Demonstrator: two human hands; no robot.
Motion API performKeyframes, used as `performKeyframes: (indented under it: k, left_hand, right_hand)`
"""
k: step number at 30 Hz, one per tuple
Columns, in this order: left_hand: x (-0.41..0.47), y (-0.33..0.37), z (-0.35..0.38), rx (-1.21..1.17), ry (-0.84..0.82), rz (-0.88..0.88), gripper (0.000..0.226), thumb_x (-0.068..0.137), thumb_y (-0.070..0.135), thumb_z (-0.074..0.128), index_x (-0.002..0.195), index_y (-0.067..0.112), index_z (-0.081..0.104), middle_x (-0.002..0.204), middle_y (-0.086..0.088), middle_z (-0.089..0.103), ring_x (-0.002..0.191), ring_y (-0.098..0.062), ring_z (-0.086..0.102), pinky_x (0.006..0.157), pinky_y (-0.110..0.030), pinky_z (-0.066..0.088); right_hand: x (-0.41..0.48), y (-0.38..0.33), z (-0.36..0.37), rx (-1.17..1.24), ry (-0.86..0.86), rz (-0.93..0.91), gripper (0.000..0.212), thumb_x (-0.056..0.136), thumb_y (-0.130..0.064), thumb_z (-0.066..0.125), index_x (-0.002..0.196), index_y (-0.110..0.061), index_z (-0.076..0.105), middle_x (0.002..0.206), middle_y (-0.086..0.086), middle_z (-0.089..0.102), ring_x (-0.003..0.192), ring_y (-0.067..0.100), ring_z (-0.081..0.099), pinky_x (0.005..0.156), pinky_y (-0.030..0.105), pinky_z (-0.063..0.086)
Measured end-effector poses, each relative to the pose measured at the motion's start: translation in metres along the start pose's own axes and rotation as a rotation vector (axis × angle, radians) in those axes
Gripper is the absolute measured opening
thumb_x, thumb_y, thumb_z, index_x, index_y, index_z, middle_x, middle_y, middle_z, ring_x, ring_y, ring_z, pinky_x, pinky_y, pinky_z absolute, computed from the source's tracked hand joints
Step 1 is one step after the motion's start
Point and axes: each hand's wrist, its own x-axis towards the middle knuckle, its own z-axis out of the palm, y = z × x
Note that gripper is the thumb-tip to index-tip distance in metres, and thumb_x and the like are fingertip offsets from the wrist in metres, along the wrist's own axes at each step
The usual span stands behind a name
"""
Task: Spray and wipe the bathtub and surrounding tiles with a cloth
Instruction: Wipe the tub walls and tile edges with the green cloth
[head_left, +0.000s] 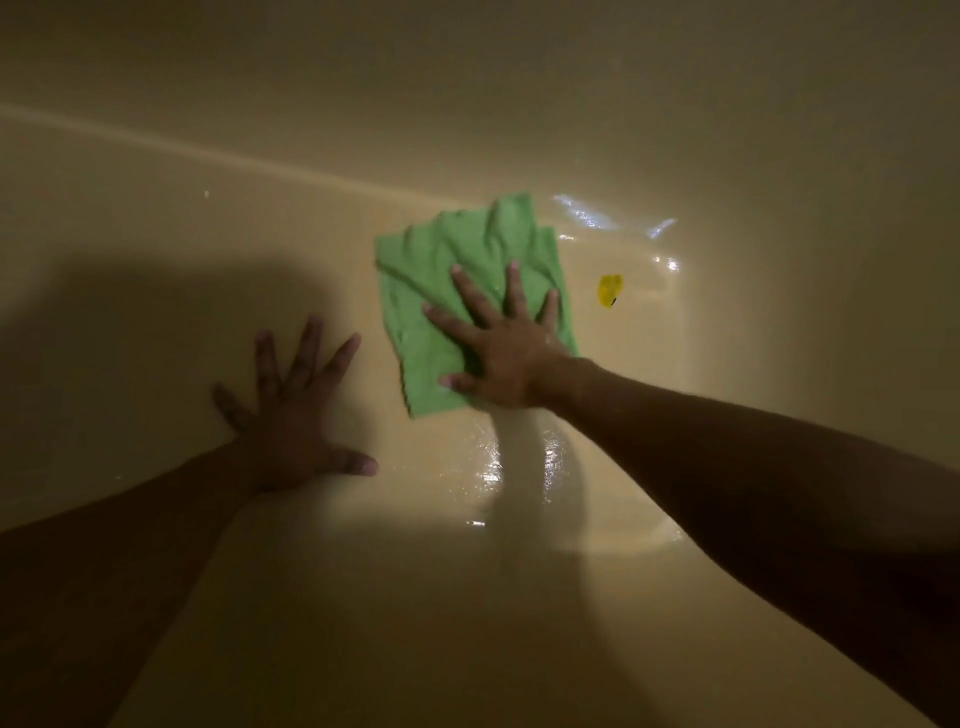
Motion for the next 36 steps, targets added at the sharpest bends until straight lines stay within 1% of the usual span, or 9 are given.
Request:
performKeyframes:
  k: [4,7,12,19,25,28,30,33,36]
  left_hand:
    - [-0.003,-0.01,-0.003,-0.031,0.009,-0.001,0.148,0.045,0.075,0.085,0.141,0.067,-0.027,0.147,0.031,-0.05,0.139,-0.024,-0.05,0.104,-0.084,-0.006]
    - [-0.008,-0.013,-0.004,-0.045,0.026,-0.027,0.147,0.048,0.073,0.086,0.139,0.066,-0.029,0.147,0.03,-0.05,0.144,-0.026,-0.045,0.105,-0.083,-0.006]
    - [-0.012,-0.021,-0.001,-0.046,0.04,-0.041,0.144,0.05,0.076,0.083,0.138,0.066,-0.031,0.147,0.029,-0.051,0.143,-0.025,-0.045,0.106,-0.083,-0.005]
    - [-0.009,-0.036,-0.002,-0.008,0.035,-0.017,0.141,0.053,0.079,0.079,0.136,0.067,-0.034,0.144,0.03,-0.053,0.134,-0.021,-0.053,0.106,-0.081,-0.008]
    - [-0.004,-0.048,-0.007,-0.002,0.061,-0.005,0.141,0.049,0.079,0.081,0.135,0.071,-0.03,0.147,0.03,-0.05,0.144,-0.029,-0.044,0.104,-0.084,-0.004]
    - [-0.003,-0.049,-0.012,-0.028,0.06,0.006,0.141,0.051,0.074,0.084,0.138,0.07,-0.027,0.148,0.029,-0.049,0.144,-0.029,-0.043,0.104,-0.083,-0.006]
    - [-0.003,-0.051,-0.015,-0.055,0.049,0.005,0.14,0.053,0.07,0.086,0.136,0.071,-0.027,0.147,0.03,-0.05,0.144,-0.028,-0.044,0.104,-0.083,-0.008]
    - [-0.002,-0.056,-0.018,-0.086,0.023,0.017,0.14,0.053,0.069,0.086,0.138,0.07,-0.025,0.145,0.03,-0.052,0.141,-0.028,-0.047,0.104,-0.082,-0.011]
    - [-0.004,-0.062,-0.021,-0.097,0.021,0.009,0.139,0.055,0.069,0.086,0.138,0.07,-0.026,0.144,0.029,-0.053,0.142,-0.03,-0.046,0.104,-0.082,-0.011]
  right_hand:
    - [-0.068,-0.004,0.037,-0.091,-0.032,-0.205,0.088,0.088,-0.082,0.039,0.153,-0.055,-0.013,0.16,-0.012,-0.038,0.142,0.046,-0.039,0.104,0.085,-0.008]
    - [-0.121,0.02,0.057,-0.114,-0.097,-0.231,0.087,0.088,-0.084,0.036,0.153,-0.056,-0.014,0.161,-0.012,-0.036,0.144,0.044,-0.037,0.106,0.083,-0.005]
    - [-0.145,0.066,0.06,-0.054,-0.151,-0.06,0.093,0.084,-0.086,0.041,0.149,-0.059,-0.02,0.159,-0.015,-0.04,0.144,0.04,-0.038,0.11,0.081,0.002]
    - [-0.089,0.089,0.037,0.144,-0.009,0.238,0.095,0.073,-0.097,0.03,0.148,-0.062,-0.016,0.162,-0.018,-0.033,0.149,0.045,-0.023,0.108,0.083,0.009]
    - [-0.01,0.063,-0.005,0.209,0.035,0.304,0.093,0.081,-0.085,0.048,0.151,-0.061,-0.009,0.163,-0.016,-0.03,0.147,0.05,-0.024,0.105,0.086,0.006]
    - [0.01,0.025,-0.013,0.124,0.025,0.222,0.092,0.083,-0.084,0.044,0.152,-0.058,-0.011,0.163,-0.014,-0.032,0.146,0.05,-0.027,0.106,0.085,0.005]
    - [0.01,-0.004,-0.01,0.028,0.007,0.098,0.092,0.084,-0.084,0.041,0.152,-0.056,-0.013,0.162,-0.013,-0.034,0.145,0.05,-0.029,0.105,0.085,0.005]
    - [-0.017,-0.037,0.009,-0.064,-0.028,-0.125,0.092,0.086,-0.083,0.041,0.152,-0.055,-0.016,0.161,-0.011,-0.037,0.143,0.048,-0.035,0.104,0.086,-0.003]
    - [-0.066,-0.043,0.031,-0.105,-0.084,-0.246,0.089,0.087,-0.083,0.038,0.152,-0.056,-0.017,0.16,-0.012,-0.039,0.143,0.044,-0.038,0.107,0.083,-0.008]
